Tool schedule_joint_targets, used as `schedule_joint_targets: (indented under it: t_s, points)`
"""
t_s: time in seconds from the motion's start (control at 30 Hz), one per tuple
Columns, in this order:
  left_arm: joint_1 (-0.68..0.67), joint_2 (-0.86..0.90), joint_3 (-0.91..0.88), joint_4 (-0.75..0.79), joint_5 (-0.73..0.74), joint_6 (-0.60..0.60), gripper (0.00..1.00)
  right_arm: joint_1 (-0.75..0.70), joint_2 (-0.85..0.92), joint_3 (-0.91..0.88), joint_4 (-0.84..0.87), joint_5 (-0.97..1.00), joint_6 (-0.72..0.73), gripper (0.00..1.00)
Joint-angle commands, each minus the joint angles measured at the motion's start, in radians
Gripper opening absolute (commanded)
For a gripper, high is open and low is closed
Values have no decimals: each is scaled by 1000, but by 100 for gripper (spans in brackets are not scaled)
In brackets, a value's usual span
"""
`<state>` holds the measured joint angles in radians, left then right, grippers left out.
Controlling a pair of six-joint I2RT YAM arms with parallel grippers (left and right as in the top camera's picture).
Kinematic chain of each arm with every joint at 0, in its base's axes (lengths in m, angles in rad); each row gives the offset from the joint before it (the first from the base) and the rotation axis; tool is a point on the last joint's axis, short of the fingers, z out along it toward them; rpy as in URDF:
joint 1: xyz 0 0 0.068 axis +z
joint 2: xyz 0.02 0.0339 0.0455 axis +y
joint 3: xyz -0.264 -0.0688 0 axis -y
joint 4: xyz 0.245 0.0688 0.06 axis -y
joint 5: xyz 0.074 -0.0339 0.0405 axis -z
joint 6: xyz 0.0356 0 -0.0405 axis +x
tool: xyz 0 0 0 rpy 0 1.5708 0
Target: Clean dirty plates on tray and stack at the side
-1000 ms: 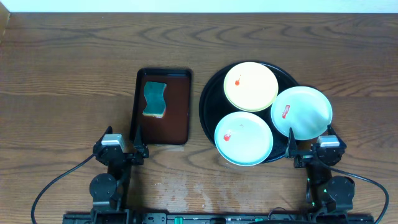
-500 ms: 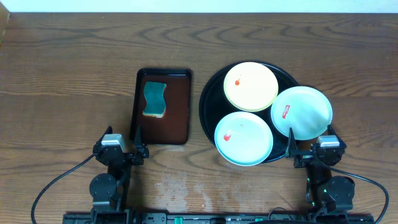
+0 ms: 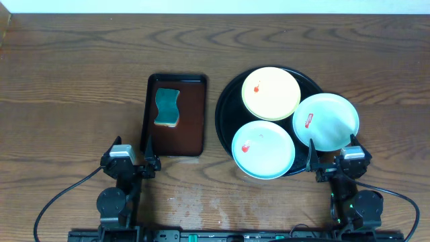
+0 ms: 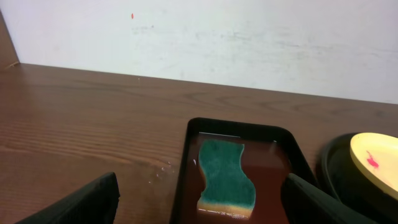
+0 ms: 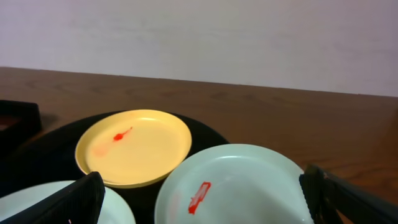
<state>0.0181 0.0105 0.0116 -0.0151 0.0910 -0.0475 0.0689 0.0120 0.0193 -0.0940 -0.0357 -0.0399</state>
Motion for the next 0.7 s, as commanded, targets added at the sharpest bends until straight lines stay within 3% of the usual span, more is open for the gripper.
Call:
schedule_joint_targets:
  t_s: [0.0,0.2,0.37,0.57,0.67]
  points:
    - [3,-6,-8,-44,39,14,84,9,5,-1,-3,-26,93,99]
    - [3,-6,-8,-44,40,13,84,9,66,54,-9,-63,122,99]
    - [3,-6,-8,-44,39,13,84,9,206,236,-88,-103,121,99]
    - [3,-6,-8,-35,39,13,84,9,483,584,-369,-209,108,99]
    - [3,-6,-7,-37,39,-29,84,9,685,826,-600,-243,77,99]
